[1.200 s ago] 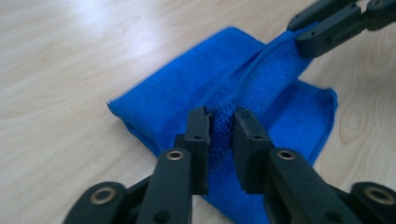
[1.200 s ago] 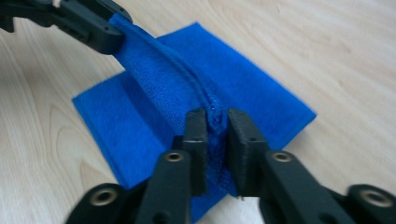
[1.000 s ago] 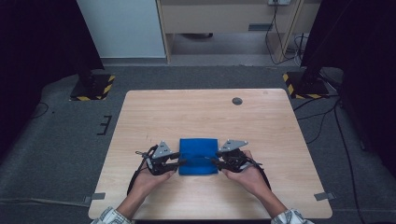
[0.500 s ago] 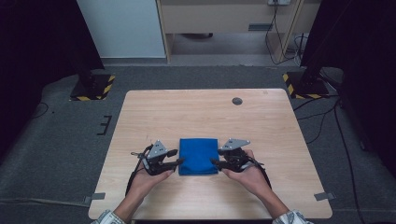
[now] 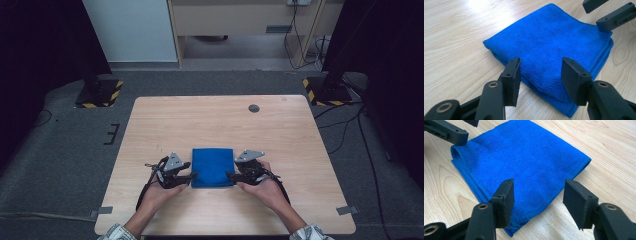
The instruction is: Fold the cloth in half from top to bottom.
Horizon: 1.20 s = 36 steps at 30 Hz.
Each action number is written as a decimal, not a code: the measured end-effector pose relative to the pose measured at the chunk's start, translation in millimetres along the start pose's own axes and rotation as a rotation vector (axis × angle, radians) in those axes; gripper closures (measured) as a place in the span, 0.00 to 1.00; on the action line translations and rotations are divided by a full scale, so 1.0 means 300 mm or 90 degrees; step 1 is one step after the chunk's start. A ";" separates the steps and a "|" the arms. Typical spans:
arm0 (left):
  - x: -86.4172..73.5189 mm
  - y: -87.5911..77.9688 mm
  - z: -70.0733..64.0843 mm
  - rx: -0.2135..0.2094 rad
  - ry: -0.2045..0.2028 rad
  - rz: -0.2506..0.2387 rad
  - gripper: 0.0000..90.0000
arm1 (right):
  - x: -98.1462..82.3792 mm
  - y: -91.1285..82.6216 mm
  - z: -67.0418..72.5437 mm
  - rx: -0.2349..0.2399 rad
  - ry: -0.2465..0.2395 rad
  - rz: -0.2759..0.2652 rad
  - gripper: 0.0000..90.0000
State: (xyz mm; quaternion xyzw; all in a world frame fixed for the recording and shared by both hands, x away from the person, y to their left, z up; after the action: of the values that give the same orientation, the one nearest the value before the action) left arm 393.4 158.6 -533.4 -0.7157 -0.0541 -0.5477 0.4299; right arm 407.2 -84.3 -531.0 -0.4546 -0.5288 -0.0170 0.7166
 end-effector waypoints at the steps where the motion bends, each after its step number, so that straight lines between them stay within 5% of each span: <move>1: 0.000 0.001 0.002 0.002 0.000 0.001 0.56 | -0.001 0.000 0.000 0.001 0.003 0.000 0.47; 30: -0.037 -0.009 -0.026 -0.004 0.030 0.026 0.52 | -0.052 -0.001 0.004 -0.003 0.010 0.029 0.34; 36: -0.032 -0.014 -0.029 0.000 0.024 0.019 0.44 | -0.045 -0.007 0.004 -0.003 0.010 0.025 0.27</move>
State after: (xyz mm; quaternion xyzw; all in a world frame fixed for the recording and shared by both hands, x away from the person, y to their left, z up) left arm 380.9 159.1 -538.7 -0.7059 -0.0351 -0.5546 0.4392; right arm 399.3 -90.7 -540.0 -0.4660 -0.5140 -0.0080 0.7202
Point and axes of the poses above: each handheld gripper's, and its own axes: y roughly forward along the jaws, x roughly out of its top, z roughly to its left, the point moved 4 cm from there along y, roughly forward along the jaws, and after that the axes turned 2 degrees about -z, right-handed, at the moved point
